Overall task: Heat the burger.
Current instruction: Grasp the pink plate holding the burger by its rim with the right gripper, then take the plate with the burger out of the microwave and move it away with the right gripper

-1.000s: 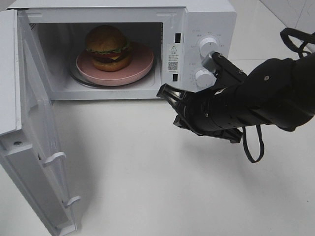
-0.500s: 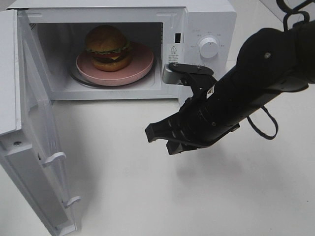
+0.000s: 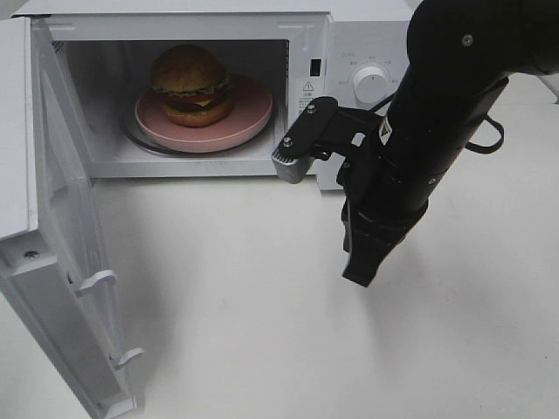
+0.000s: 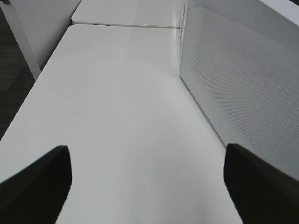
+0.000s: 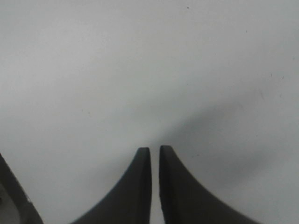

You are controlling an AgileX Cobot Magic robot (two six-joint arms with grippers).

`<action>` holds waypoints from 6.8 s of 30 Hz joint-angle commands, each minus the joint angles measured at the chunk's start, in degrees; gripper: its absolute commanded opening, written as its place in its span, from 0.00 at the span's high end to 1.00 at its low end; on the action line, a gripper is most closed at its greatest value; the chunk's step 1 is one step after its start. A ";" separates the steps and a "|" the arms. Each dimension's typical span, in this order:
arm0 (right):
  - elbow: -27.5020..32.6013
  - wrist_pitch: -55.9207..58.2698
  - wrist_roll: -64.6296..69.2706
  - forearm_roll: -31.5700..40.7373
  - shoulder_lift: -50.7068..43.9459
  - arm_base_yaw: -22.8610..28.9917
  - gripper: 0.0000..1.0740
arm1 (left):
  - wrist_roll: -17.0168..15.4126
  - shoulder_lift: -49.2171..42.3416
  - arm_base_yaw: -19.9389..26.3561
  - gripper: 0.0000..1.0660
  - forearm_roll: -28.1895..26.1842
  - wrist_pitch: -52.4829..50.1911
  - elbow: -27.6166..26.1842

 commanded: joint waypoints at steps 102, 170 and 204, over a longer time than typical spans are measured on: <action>-41.88 -22.40 -33.35 -14.50 39.02 1.26 0.25 | 0.00 -1.15 0.29 0.21 -0.29 -0.57 0.23; -14.67 -28.07 -31.40 -18.28 16.62 6.13 1.00 | 0.00 -1.15 0.29 0.21 -0.23 -0.57 0.23; 17.30 -36.50 -30.77 -19.54 -10.03 6.13 1.00 | 0.00 -1.15 0.29 0.21 -0.23 -0.57 0.23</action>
